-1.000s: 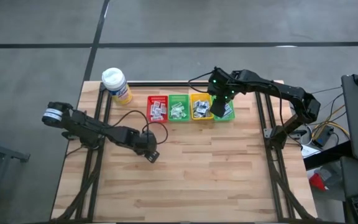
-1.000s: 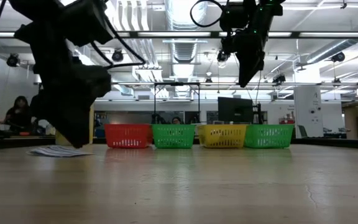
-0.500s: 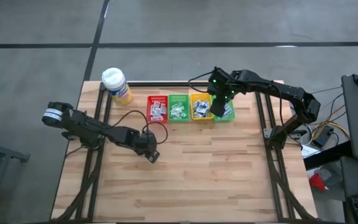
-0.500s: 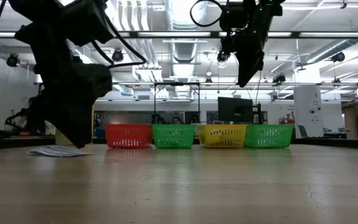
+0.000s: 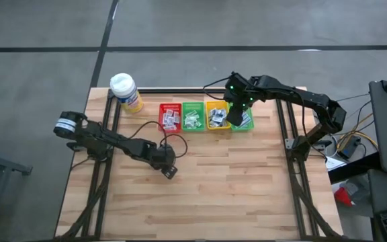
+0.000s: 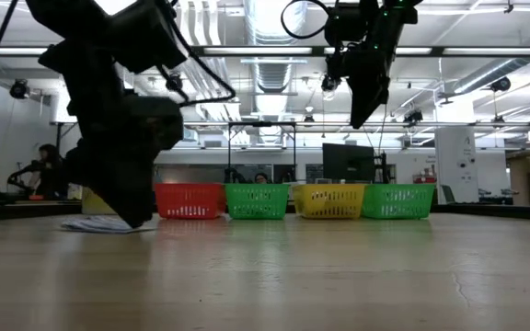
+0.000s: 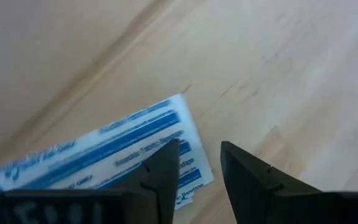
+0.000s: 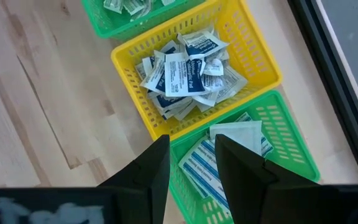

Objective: Pick & Place First Aid Supplies
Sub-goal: Put the blue fingertip bandage into the right green bin

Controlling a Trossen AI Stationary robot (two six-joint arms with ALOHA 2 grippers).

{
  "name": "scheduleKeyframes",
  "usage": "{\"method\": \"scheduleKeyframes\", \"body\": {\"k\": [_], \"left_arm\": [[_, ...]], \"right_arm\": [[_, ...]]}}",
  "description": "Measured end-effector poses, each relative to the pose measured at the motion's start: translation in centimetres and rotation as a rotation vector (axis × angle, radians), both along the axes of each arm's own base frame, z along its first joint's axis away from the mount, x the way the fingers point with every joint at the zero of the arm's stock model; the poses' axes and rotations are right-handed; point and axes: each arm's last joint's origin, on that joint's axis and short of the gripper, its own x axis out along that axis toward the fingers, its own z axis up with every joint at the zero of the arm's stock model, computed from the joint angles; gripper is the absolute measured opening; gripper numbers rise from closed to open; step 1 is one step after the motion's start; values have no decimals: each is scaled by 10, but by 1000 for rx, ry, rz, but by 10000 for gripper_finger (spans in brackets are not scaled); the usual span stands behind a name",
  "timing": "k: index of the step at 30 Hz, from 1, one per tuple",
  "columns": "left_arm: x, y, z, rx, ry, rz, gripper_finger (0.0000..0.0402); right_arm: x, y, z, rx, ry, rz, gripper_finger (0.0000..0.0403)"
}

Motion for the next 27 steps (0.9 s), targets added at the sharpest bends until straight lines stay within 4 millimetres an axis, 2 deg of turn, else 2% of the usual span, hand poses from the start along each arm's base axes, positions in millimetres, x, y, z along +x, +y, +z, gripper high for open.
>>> {"method": "scheduleKeyframes", "body": {"k": [4, 12, 21, 27], "left_arm": [[4, 0, 5, 24, -27, -17, 129], [2, 0, -2, 16, 3, 2, 128], [11, -2, 4, 2, -65, -27, 128], [13, -2, -2, 8, -47, -32, 128]], "right_arm": [[0, 0, 0, -1, -3, 0, 123], [0, 0, 0, 0, -5, 1, 123], [0, 0, 0, 0, -5, 1, 123], [0, 0, 0, 0, -5, 1, 123]]}}
